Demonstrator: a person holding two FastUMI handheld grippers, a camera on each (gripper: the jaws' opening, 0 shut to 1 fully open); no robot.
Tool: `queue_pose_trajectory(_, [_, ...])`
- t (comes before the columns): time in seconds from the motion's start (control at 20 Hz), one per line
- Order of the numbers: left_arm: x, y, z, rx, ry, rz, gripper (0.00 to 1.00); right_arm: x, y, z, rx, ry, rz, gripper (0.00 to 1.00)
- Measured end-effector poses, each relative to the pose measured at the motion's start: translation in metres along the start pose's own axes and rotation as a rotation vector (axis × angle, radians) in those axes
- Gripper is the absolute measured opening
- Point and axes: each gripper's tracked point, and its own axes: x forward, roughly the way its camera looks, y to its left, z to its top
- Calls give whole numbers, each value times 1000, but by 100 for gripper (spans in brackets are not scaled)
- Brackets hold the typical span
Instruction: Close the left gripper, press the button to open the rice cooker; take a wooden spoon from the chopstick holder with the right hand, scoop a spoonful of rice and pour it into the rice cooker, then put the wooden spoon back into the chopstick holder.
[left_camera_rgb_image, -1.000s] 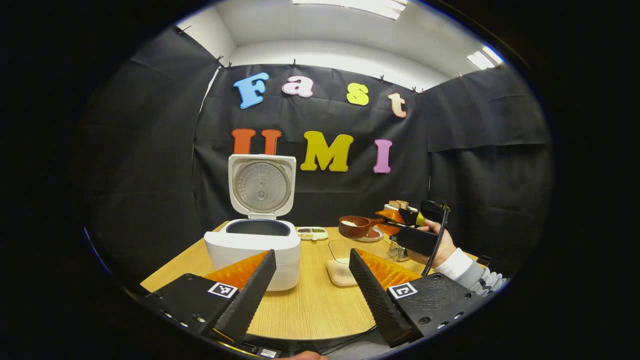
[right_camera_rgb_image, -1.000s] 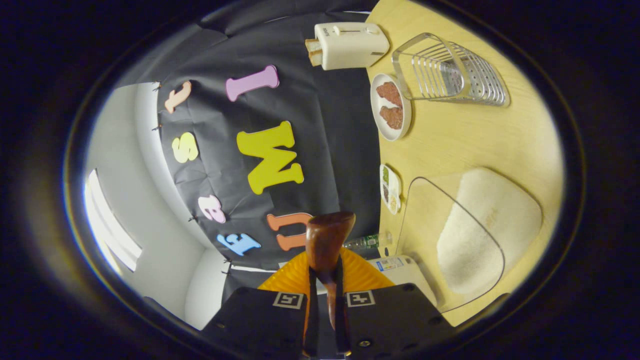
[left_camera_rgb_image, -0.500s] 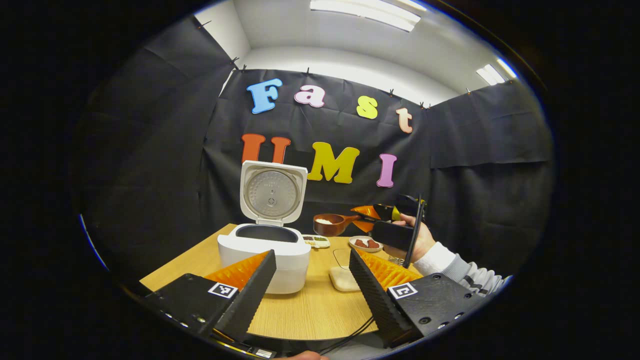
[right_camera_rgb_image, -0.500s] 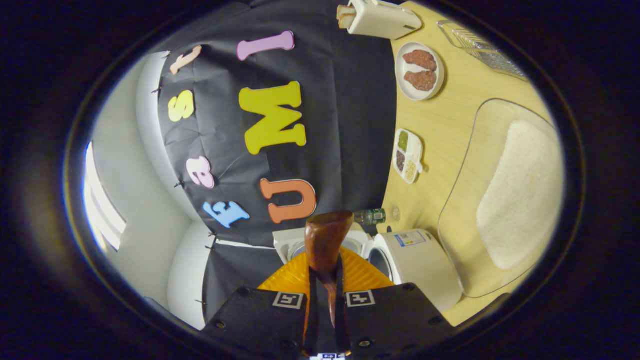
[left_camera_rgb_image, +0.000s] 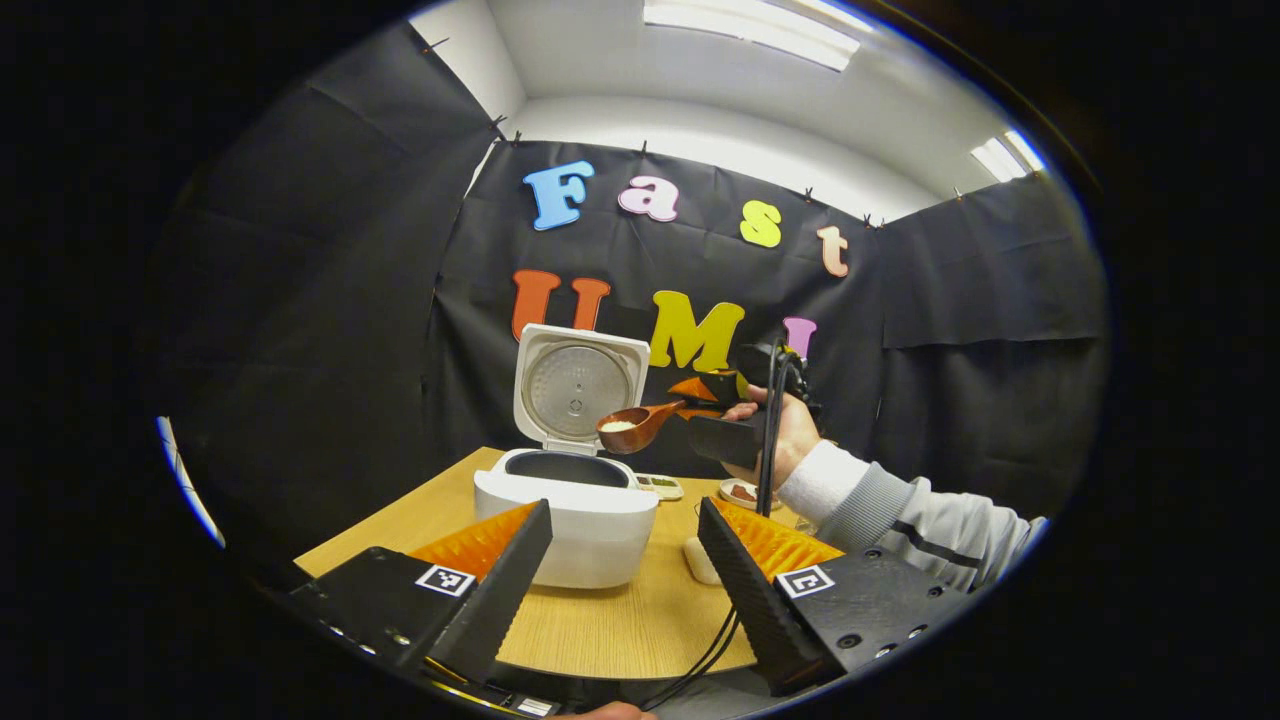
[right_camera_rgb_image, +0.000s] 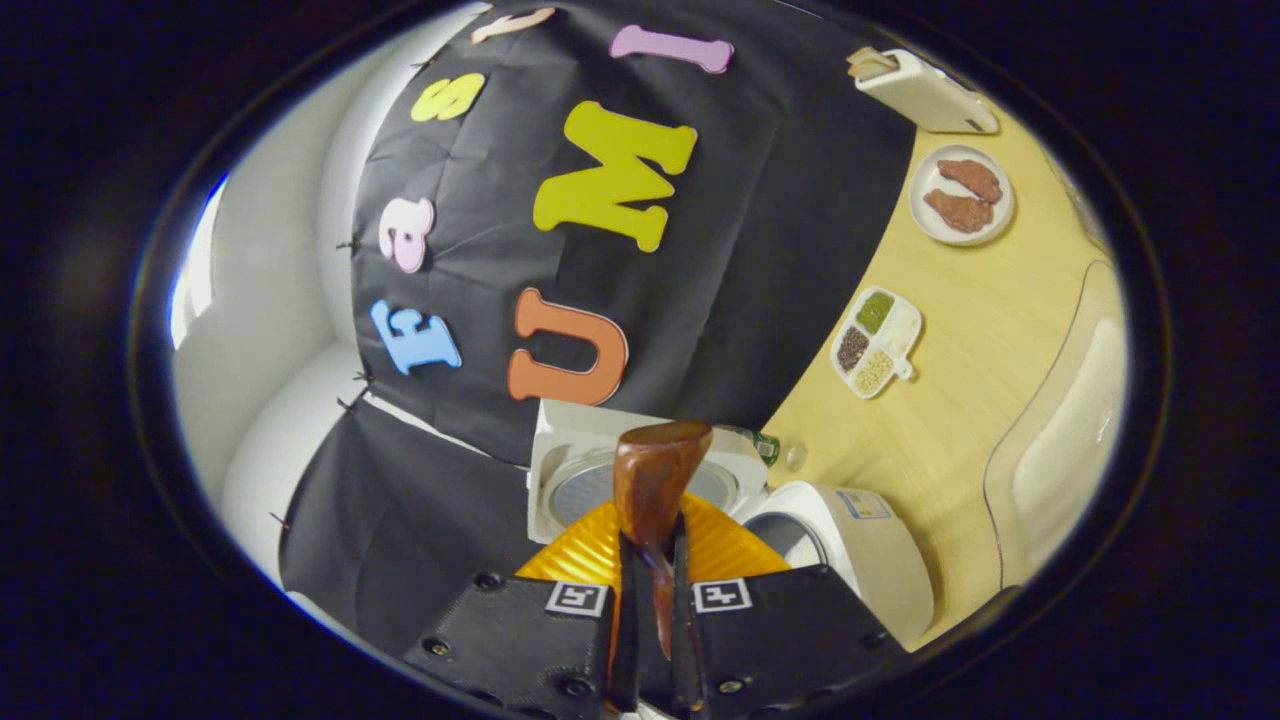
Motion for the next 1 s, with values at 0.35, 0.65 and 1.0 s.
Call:
queue_pose_trajectory(0.35, [-2, 9, -3, 1, 6, 13, 94, 38, 17, -22, -356, -58, -97, 18])
queue_pose_trajectory(0.65, [-1, 24, -4, -14, 3, 35, 94, 52, 15, -40, -596, -36, -165, 18])
queue_pose_trajectory(1.0, [1, 34, -9, 13, 17, 69, 94, 60, 30, -79, -1103, 0, -220, 18])
